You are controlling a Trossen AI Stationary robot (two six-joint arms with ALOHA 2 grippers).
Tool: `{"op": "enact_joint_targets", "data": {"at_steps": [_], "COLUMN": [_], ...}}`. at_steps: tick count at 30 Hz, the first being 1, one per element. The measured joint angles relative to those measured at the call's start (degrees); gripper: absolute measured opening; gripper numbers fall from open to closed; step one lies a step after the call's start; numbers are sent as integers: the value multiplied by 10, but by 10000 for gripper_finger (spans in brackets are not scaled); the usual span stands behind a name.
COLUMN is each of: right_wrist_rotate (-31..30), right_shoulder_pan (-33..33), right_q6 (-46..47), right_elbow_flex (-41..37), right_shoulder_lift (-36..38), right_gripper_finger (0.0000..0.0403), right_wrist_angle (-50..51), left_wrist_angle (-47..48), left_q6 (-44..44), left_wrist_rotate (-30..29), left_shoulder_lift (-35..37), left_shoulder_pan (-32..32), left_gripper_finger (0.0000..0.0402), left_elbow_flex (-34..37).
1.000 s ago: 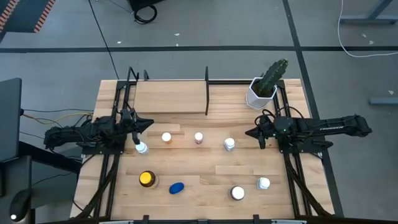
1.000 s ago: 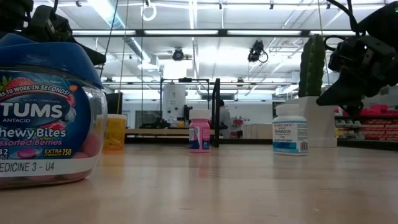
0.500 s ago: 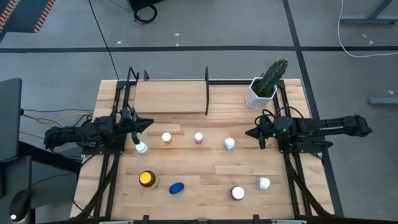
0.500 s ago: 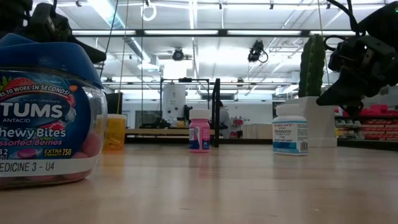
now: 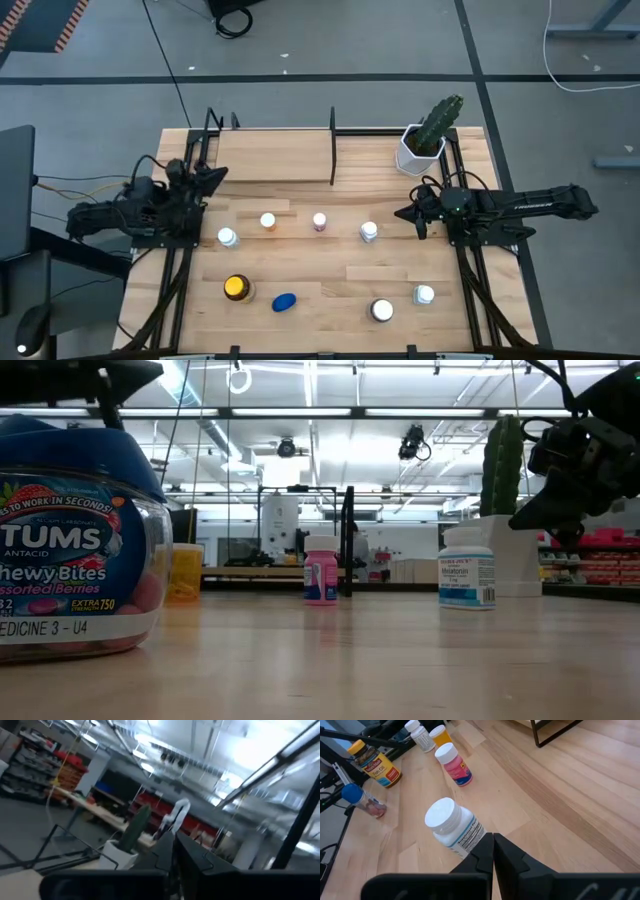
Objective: Pick and place medicine bottles onto shelf by color
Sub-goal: Put the pink pill bottle on the shelf
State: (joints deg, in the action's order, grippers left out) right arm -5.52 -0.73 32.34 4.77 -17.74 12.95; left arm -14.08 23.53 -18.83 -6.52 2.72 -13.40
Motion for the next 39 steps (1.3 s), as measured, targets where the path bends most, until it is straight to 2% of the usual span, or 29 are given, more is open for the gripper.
{"op": "enact_joint_targets", "data": {"at_steps": [10, 14, 18, 21, 27, 32, 39], "right_wrist_rotate": [-5, -5, -9, -16, -4, -40, -90], "right_shoulder_pan": [0, 0, -1, -9, -11, -11, -11], "right_q6": [-21, -21, -11, -13, 41, 1, -70], "right_elbow_flex": [-1, -1, -2, -2, 5, 87, 249], "right_shoulder_lift": [0, 0, 0, 0, -1, -38, -186], "right_gripper_finger": [17, 17, 17, 17, 17, 17, 17], "right_wrist_angle": [-8, -8, -30, -98, -257, -250, -238], "left_wrist_angle": [174, 185, 183, 182, 182, 178, 177], "left_q6": [-45, -31, -10, -29, -86, -107, -110], "left_wrist_rotate": [0, 0, 0, 0, 0, 0, 0], "left_shoulder_lift": [-273, -375, -448, -486, -526, -531, -531], "left_shoulder_pan": [0, 0, 0, 0, 0, 1, 1], "left_gripper_finger": [29, 31, 27, 23, 22, 24, 27], "left_elbow_flex": [-251, -334, -415, -470, -540, -557, -557]}}
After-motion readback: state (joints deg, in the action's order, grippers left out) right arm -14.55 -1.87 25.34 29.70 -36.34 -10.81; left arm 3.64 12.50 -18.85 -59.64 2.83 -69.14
